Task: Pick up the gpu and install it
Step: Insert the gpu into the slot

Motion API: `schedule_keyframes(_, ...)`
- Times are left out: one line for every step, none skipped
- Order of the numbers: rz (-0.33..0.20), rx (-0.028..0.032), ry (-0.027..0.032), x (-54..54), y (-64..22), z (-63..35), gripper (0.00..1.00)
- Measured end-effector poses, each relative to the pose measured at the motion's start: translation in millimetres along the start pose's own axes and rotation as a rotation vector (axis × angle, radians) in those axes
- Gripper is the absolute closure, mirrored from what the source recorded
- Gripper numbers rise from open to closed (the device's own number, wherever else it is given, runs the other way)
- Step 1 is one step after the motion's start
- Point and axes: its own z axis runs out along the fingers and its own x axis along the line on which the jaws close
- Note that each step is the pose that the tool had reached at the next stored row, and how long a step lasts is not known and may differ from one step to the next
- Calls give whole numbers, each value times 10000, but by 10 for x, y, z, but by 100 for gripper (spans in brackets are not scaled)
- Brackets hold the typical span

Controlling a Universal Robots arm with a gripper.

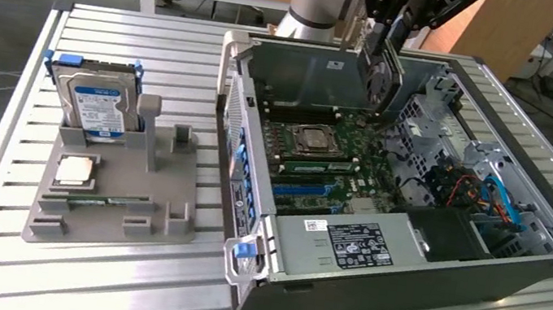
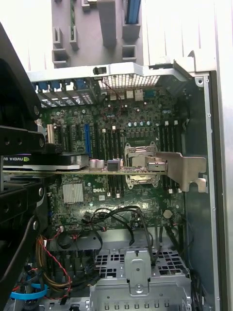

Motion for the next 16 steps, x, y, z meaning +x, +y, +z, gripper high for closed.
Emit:
schedule_keyframes(0, 0, 0, 0, 0, 0, 73)
schedule_keyframes(0, 0, 0, 0, 0, 0, 73)
schedule_keyframes(0, -1, 0, 0, 0, 0, 73)
schedule_keyframes(0, -1, 0, 0, 0, 0, 73)
schedule_keyframes(0, 0, 0, 0, 0, 0, 73)
schedule_keyframes(0, -1, 0, 0, 0, 0, 73)
schedule_keyframes(0, 0, 0, 0, 0, 0, 73)
schedule_keyframes(0, 0, 0, 0, 0, 0, 73)
schedule_keyframes(0, -1, 0, 0, 0, 0, 73)
schedule_keyframes(0, 0, 0, 0, 0, 0, 73)
schedule_keyframes(0, 0, 0, 0, 0, 0, 73)
schedule_keyframes(-24, -1, 1, 0, 0, 0, 73)
schedule_keyframes(-118, -3, 5, 0, 0, 0, 73)
schedule_keyframes(-277, -6, 13, 1, 0, 0, 73)
schedule_keyframes(-469, -10, 22, 1, 0, 0, 73)
schedule_keyframes(-650, -13, 31, 0, 0, 1, 73)
